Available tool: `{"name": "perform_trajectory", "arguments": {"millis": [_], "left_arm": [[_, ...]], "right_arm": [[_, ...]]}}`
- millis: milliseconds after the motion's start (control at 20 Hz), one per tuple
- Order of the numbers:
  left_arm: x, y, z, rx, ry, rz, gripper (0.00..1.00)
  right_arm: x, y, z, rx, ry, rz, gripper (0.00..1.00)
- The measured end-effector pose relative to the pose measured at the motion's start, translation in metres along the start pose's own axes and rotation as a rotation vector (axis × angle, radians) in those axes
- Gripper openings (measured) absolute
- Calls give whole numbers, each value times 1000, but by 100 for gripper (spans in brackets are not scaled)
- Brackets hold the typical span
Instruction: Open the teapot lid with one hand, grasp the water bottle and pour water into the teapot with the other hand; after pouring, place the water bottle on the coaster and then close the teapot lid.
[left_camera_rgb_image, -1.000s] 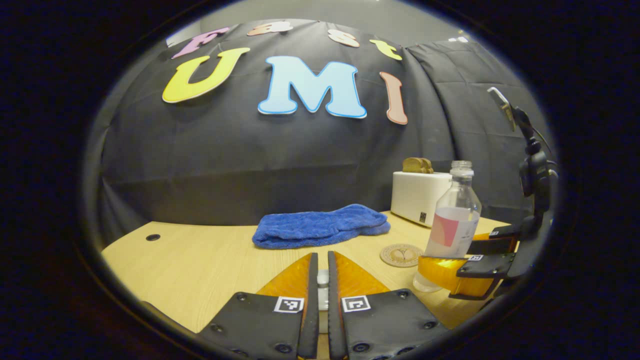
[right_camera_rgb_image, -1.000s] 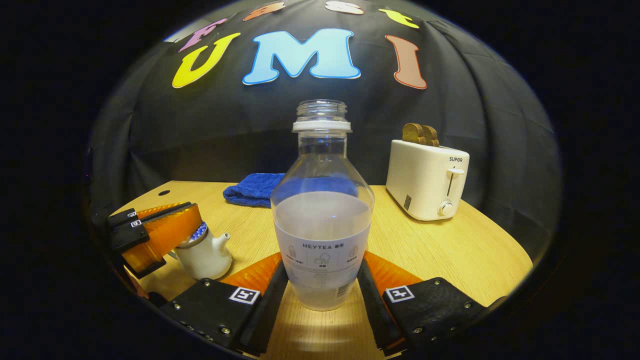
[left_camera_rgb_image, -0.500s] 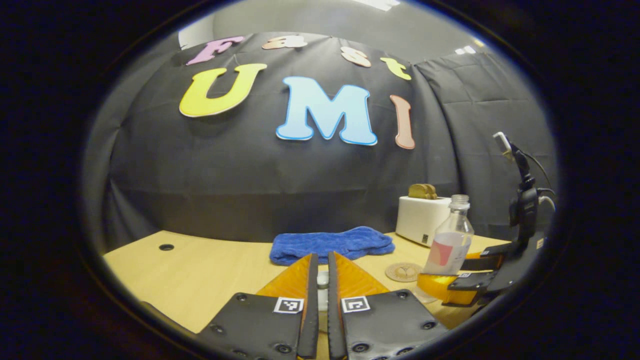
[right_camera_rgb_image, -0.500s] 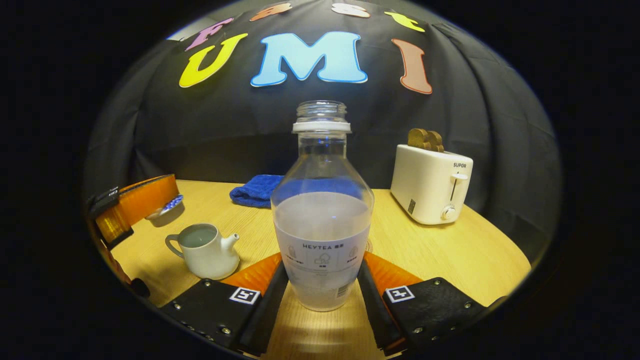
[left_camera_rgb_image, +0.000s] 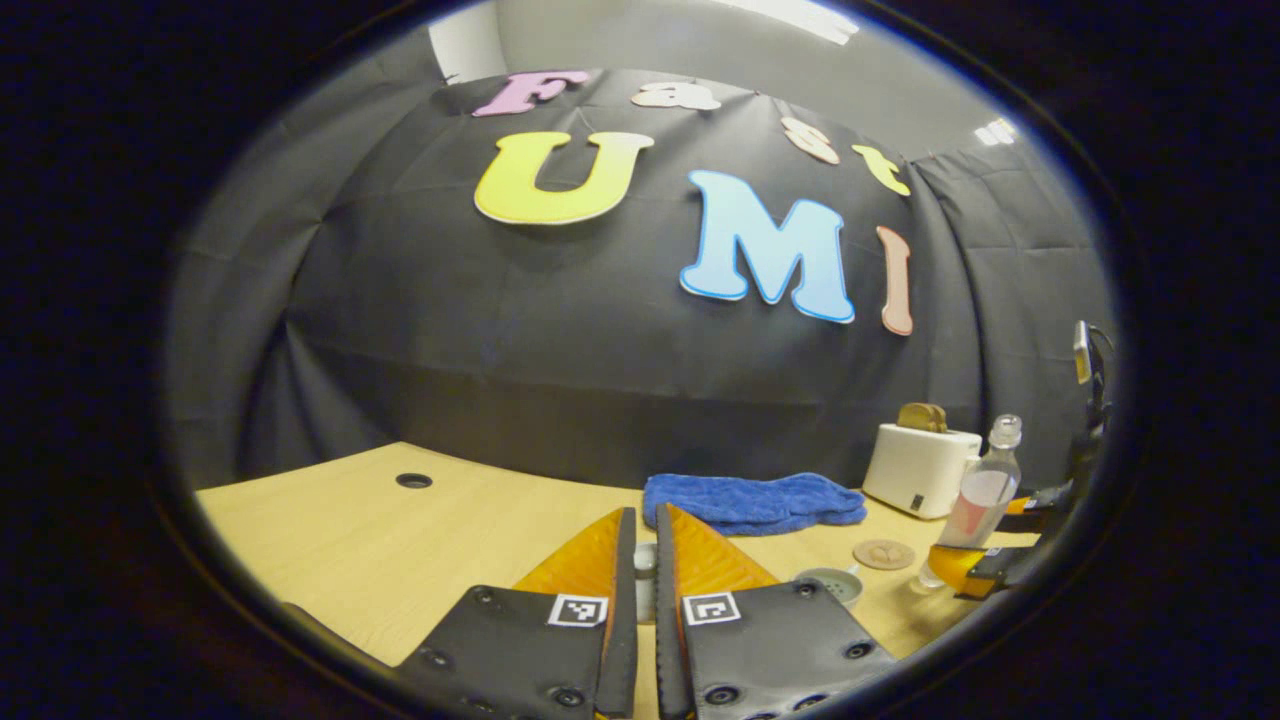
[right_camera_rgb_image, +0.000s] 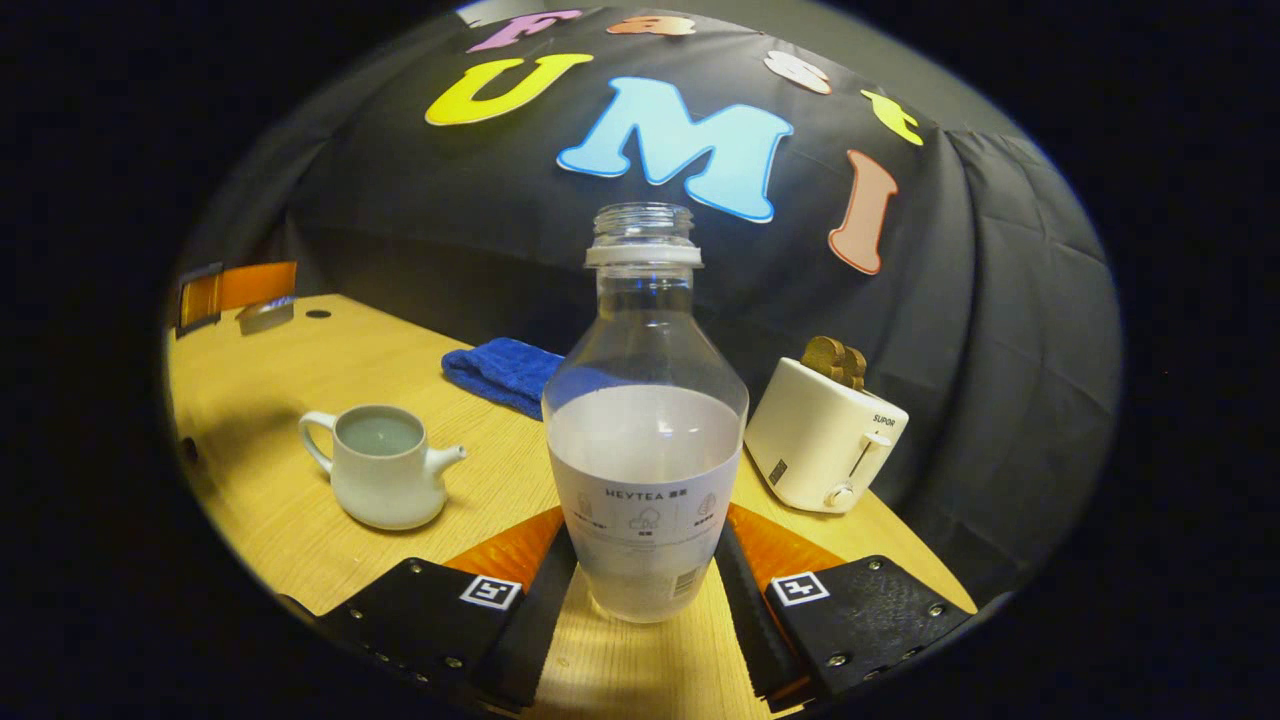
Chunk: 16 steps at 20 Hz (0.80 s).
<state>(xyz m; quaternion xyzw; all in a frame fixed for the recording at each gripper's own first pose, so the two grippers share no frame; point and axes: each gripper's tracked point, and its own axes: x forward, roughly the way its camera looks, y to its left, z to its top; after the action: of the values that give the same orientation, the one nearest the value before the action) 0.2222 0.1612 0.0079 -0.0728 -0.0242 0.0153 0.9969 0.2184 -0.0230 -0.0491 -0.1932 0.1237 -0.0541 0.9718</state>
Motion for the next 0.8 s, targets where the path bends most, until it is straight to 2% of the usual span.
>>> {"name": "perform_trajectory", "arguments": {"millis": [50,150,200,300,400,500,550,600,800], "left_arm": [[-1,3,2,-38,-2,-2,17],[-1,5,1,-89,3,-10,10],[0,11,-3,-83,9,3,17],[4,18,-12,-58,29,20,17],[7,13,-13,-69,32,-1,17],[8,11,-12,-82,29,-13,17],[10,13,-16,-80,29,-11,14],[10,14,-17,-79,32,-9,17],[9,13,-16,-103,28,-22,17]], "right_arm": [[-2,3,-1,-40,2,-4,76],[-2,5,2,-159,-4,-35,76],[-1,2,7,-249,-13,-73,76],[-1,-5,19,-448,-31,-152,76],[2,-3,25,-587,-33,-174,76],[7,1,23,-657,-9,-148,76],[8,0,24,-688,3,-145,76],[9,-2,26,-721,12,-150,76],[11,-12,30,-857,37,-168,76]]}}
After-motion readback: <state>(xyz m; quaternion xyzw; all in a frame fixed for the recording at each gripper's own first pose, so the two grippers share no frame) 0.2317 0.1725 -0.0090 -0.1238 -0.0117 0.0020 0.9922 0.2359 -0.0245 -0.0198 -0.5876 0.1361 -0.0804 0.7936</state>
